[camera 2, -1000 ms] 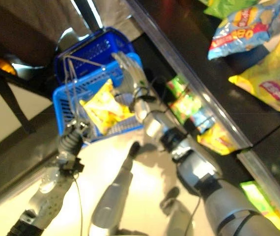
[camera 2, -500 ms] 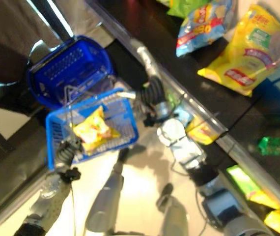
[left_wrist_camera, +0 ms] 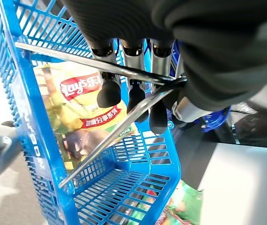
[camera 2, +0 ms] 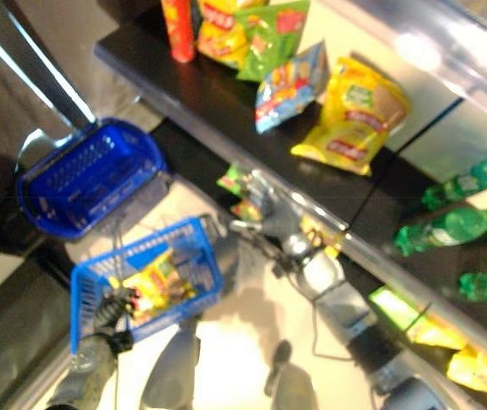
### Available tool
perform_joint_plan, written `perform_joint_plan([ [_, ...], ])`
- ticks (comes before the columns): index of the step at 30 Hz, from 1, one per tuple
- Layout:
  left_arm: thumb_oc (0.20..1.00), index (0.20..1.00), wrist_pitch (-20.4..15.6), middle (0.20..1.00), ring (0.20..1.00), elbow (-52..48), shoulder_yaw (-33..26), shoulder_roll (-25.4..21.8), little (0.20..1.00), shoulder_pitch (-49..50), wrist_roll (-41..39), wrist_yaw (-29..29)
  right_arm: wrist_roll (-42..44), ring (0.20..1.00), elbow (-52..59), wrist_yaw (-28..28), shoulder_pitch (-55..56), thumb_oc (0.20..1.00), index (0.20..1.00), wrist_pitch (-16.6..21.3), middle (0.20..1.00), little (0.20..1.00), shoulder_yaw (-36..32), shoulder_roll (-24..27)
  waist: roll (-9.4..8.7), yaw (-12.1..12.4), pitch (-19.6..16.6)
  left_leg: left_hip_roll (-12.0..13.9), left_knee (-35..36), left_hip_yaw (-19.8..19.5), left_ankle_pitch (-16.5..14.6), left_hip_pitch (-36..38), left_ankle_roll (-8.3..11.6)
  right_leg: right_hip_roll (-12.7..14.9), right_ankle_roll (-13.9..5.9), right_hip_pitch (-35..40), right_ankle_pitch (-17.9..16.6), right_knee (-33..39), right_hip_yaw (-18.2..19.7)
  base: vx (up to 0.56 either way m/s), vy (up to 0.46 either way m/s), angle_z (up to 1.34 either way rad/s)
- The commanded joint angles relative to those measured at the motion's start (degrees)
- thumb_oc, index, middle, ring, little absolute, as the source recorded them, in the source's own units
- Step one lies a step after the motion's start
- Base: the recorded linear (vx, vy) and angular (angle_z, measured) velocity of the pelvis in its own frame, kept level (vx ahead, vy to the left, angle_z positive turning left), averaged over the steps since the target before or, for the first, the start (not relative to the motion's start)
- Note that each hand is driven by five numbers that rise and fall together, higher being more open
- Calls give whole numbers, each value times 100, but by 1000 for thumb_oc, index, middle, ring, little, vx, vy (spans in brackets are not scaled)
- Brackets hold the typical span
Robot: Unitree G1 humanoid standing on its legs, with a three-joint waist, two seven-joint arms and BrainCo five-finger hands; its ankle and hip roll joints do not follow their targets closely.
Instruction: Pick up the snacks into the basket
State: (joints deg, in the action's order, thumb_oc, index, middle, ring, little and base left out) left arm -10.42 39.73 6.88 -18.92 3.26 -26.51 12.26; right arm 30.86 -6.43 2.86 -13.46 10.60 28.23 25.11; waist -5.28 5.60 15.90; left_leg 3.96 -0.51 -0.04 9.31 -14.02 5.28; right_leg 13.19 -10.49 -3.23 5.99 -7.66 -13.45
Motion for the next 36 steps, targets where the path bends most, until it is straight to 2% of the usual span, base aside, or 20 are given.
perform_joint_plan([
  [1, 200, 200, -334, 200, 200, 264, -108, 167, 200, -280, 195, -158, -422, 1000, -381, 251, 84, 1000, 1000, 53, 1000, 1000, 186, 15, 163, -105, -386, -271, -20, 22, -647, 543, -513, -286, 146, -360, -856, 190, -49, 46, 18, -40],
  [11, 200, 200, -220, 200, 200, 1483, -305, 529, 200, -255, 275, -376, -926, 1000, -1752, 452, 858, 1000, 1000, -185, 1000, 1000, 12, -285, 276, -369, -1032, -217, 262, 368, -728, 1141, -483, -283, 80, 72, -961, 507, 215, 47, 8, -24],
  [18, 200, 200, -151, 200, 200, 2040, -510, 651, 200, -302, 95, -362, -1239, 1000, -2883, 313, 961, 1000, 1000, -281, 1000, 1000, -129, -558, 345, -468, -1272, -81, 439, 579, -647, 1385, -417, -378, 105, 142, -907, 536, 402, -11, -61, -25],
  [19, 200, 200, -108, 200, 200, 2121, -563, 670, 200, -299, 61, -380, -1638, 1000, -3327, 219, 1009, 1000, 1000, -335, 1000, 1000, -171, -610, 382, -510, -1336, -14, 501, 607, -599, 1430, -378, -448, 141, 154, -858, 537, 459, -67, -182, -19],
  [23, 200, 200, -26, 200, 200, 2512, -666, 687, 200, -328, 97, -390, -1955, 1000, -4268, -5, 1101, 1000, 1000, -369, 1000, 1000, -475, -686, 466, -596, -1349, 201, 519, 553, -396, 1411, -239, -663, 296, 216, -697, 510, 442, -82, -185, -21],
  [24, 200, 200, -27, 200, 200, 2514, -666, 687, 200, -331, 97, -391, -1956, 1000, -4274, -6, 1097, 1000, 1000, -365, 1000, 1000, -476, -689, 467, -598, -1346, 203, 520, 550, -395, 1412, -237, -665, 298, 218, -696, 509, 439, -125, -217, -13],
  [27, 200, 200, 10, 200, 200, 2835, -950, 727, 200, -304, -13, -357, -2152, 1000, -4761, -107, 1128, 1000, 1000, -334, 1000, 1000, -688, -655, 554, -646, -1284, 529, 551, 528, -50, 1288, -38, -941, 462, 160, -602, 534, 450, -159, -255, -7],
  [29, 200, 200, 20, 200, 200, 2947, -1155, 738, 200, -244, -118, -344, -2376, 1000, -4635, -97, 1136, 1000, 1000, -328, 1000, 1000, -634, -547, 561, -660, -1220, 725, 551, 548, 139, 1197, 85, -1061, 515, 143, -606, 606, 433, -133, -218, -14],
  [30, 200, 200, 19, 200, 200, 2948, -1157, 739, 200, -245, -117, -345, -2376, 1000, -4633, -97, 1136, 1000, 1000, -330, 1000, 1000, -633, -546, 564, -663, -1221, 729, 551, 545, 141, 1193, 87, -1065, 517, 142, -609, 609, 430, -113, -227, -17],
  [31, 200, 200, 33, 200, 200, 3149, -1350, 787, 200, -170, -159, -360, -2479, 1000, -4868, -88, 1147, 1000, 1000, -339, 1000, 1000, -656, -529, 560, -654, -1209, 845, 551, 628, 211, 1180, 135, -1125, 551, 185, -611, 735, 455, -85, -189, -13],
  [33, 200, 200, 18, 200, 200, 3212, -1396, 810, 200, -152, -176, -348, -2491, 1000, -4972, -111, 1107, 1000, 1000, -328, 1000, 1000, -676, -506, 545, -591, -1152, 834, 493, 580, 303, 1172, 132, -1133, 565, 222, -648, 792, 475, -87, -146, -20],
  [35, 200, 200, -8, 200, 200, 3230, -1436, 916, 200, -118, -281, -390, -2452, 1000, -5117, -102, 1048, 1000, 1000, -315, 1000, 1000, -721, -450, 474, -546, -1045, 558, -91, 365, 52, 1062, 14, -1056, 586, 150, -759, 816, 510, -153, -118, -13],
  [36, 200, 200, -6, 200, 200, 3246, -1449, 952, 200, -79, -296, -424, -2473, 1000, -5254, -87, 1053, 1000, 1000, -334, 1000, 1000, -771, -452, 429, -549, -1032, 340, -348, 408, -282, 1082, -97, -1009, 588, 128, -812, 840, 511, -170, -137, -1],
])
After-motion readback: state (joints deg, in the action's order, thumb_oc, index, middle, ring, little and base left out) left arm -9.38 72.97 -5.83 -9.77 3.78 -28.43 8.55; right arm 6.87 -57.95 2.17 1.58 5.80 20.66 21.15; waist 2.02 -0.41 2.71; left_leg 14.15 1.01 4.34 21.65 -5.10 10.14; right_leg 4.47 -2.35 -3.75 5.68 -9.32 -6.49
